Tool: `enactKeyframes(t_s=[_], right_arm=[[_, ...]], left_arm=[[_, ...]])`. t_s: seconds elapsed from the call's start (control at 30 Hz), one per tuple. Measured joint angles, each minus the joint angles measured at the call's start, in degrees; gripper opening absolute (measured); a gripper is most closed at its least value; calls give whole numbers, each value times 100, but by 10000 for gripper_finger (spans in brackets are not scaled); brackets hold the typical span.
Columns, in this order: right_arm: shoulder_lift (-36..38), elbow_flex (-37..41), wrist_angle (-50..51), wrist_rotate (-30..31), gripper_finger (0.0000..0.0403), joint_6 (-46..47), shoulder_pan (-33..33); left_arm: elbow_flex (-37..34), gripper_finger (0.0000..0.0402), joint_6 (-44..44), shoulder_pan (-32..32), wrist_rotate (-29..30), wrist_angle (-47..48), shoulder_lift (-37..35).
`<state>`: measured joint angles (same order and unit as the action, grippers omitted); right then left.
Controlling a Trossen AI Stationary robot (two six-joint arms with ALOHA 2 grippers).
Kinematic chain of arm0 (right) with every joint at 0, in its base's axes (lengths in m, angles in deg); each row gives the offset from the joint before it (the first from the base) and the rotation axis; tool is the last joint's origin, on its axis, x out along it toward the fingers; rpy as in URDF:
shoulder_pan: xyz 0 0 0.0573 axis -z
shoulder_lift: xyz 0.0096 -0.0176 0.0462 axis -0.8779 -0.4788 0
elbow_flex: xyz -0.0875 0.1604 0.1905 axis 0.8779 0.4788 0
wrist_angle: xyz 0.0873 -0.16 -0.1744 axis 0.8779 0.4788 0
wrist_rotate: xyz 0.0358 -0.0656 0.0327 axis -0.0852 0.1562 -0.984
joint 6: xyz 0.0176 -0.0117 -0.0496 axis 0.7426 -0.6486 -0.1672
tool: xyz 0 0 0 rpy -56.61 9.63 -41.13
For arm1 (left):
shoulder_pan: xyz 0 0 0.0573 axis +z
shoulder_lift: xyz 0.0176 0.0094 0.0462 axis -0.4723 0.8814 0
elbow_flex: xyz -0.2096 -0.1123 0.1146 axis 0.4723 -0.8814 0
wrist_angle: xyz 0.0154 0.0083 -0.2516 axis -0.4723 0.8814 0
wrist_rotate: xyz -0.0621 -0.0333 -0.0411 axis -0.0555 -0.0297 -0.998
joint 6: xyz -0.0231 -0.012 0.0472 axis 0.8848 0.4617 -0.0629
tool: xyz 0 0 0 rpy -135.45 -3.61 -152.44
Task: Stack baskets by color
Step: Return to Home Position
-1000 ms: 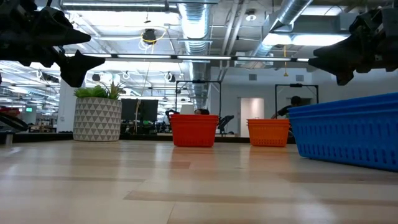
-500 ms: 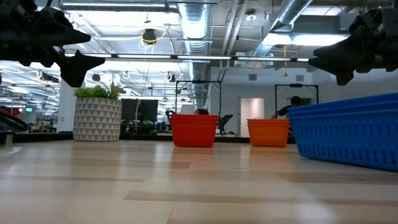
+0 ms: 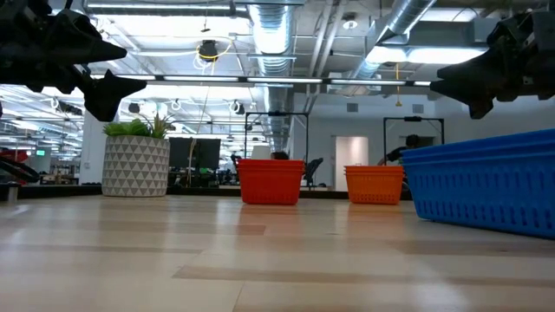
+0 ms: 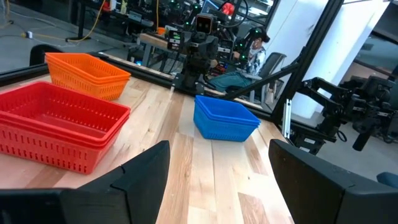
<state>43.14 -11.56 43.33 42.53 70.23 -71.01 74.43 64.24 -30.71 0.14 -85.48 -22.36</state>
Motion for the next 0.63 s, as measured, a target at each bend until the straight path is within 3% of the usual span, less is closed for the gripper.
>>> enactKeyframes(t_s=[0.63], right_arm=[[1,0,0,0,181,0,0]], left_arm=[[0,263,0,-1,1,0,1]])
